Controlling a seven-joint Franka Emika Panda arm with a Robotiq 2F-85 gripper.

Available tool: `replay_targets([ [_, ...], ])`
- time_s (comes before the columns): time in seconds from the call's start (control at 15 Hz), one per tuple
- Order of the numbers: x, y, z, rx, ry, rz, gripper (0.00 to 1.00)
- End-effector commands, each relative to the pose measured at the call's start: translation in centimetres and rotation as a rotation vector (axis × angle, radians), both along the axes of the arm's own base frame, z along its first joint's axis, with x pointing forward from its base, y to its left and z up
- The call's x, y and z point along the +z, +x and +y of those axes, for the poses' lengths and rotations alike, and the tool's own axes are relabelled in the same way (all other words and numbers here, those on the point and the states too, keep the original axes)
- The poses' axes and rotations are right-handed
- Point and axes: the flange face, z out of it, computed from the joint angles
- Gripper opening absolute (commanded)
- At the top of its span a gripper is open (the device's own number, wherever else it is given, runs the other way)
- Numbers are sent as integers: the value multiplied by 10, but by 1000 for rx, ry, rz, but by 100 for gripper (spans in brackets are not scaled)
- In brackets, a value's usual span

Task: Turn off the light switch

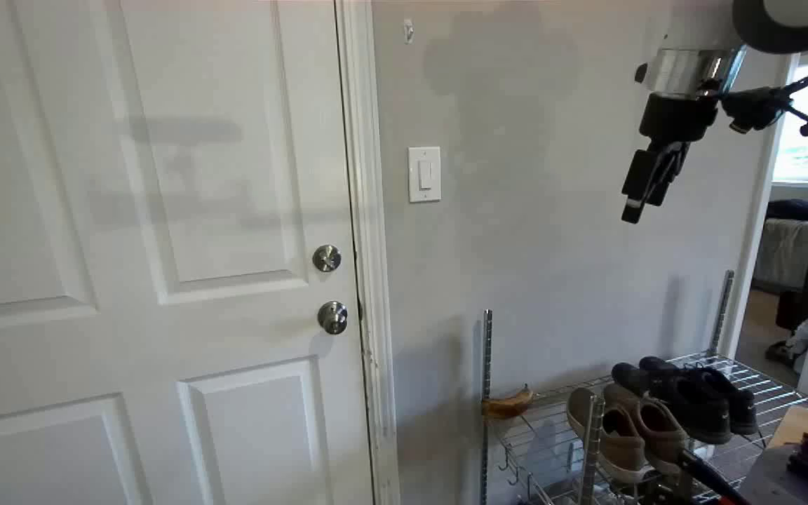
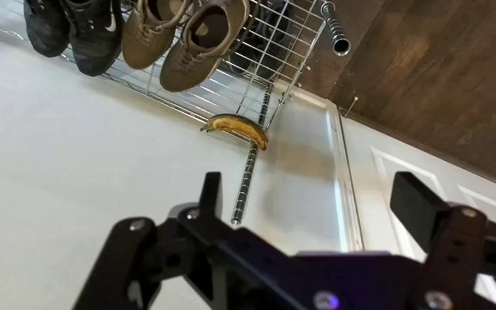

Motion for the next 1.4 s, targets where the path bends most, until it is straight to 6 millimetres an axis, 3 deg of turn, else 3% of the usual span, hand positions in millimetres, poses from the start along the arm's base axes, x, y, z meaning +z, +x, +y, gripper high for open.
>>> replay_targets([
  [0.0,1,0,0,0,0,1,100],
  [0.67,1,2,1,-1,-5,1,100],
  [1.07,-5,30,20,66,-36,29,100],
  [1.33,-7,59,40,106,-59,12,100],
])
